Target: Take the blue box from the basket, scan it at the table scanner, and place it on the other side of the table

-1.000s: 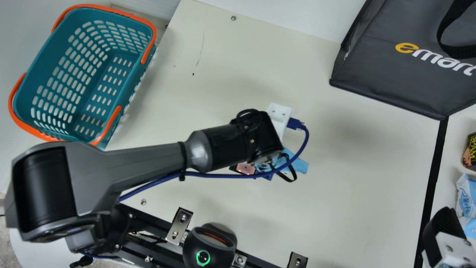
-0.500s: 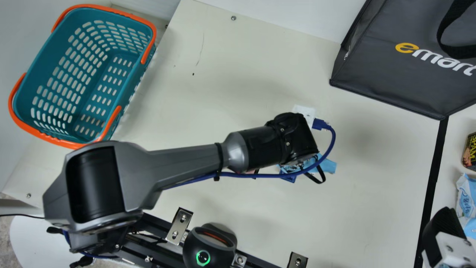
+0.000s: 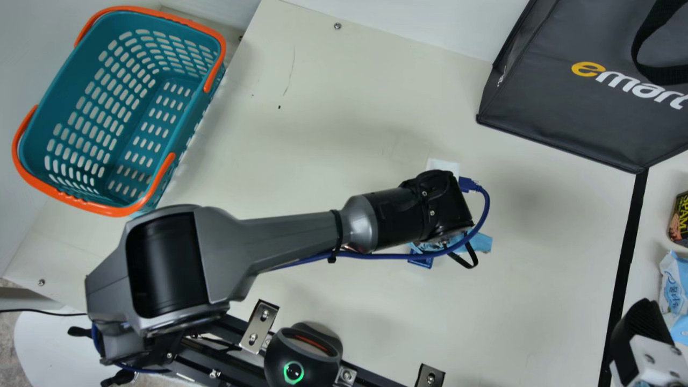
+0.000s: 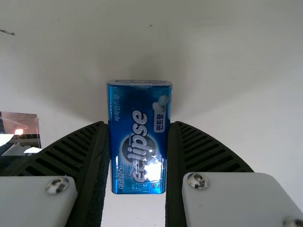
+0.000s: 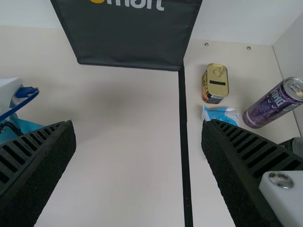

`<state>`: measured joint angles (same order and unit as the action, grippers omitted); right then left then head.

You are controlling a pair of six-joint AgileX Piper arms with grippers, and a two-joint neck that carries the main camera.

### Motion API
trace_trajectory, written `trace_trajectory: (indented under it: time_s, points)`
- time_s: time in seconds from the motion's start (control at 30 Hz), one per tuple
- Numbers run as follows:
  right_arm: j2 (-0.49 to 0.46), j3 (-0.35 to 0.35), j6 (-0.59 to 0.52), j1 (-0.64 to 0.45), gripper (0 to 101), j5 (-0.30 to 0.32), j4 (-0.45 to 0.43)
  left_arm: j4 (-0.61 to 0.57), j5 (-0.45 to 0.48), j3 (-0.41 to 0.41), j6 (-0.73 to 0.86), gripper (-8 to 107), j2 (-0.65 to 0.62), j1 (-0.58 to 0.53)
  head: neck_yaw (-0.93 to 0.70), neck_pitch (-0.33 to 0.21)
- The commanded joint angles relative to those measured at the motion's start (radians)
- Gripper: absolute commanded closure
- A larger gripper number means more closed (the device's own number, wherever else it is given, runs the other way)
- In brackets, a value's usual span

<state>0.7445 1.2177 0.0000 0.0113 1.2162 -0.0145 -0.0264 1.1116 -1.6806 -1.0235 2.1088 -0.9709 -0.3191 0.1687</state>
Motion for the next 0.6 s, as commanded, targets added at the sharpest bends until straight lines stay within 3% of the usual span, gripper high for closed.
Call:
trace_trajectory:
  time_s: [0.0,0.23,0.4,0.57]
  points:
    - [0.0,0.0,0.0,0.0,6,0.0,0.0,-0.002,0.004,-0.001,-0.002,77,0.001,-0.002,-0.002,-0.03]
    - [0.0,0.0,0.0,0.0,6,0.0,0.0,-0.011,0.023,-0.002,-0.001,53,0.012,-0.001,-0.002,-0.03]
    - [0.0,0.0,0.0,0.0,6,0.0,0.0,-0.033,0.032,-0.003,0.01,73,0.021,0.002,-0.002,-0.03]
    - [0.0,0.0,0.0,0.0,6,0.0,0.0,-0.022,0.024,-0.001,0.013,59,0.012,0.003,-0.002,-0.03]
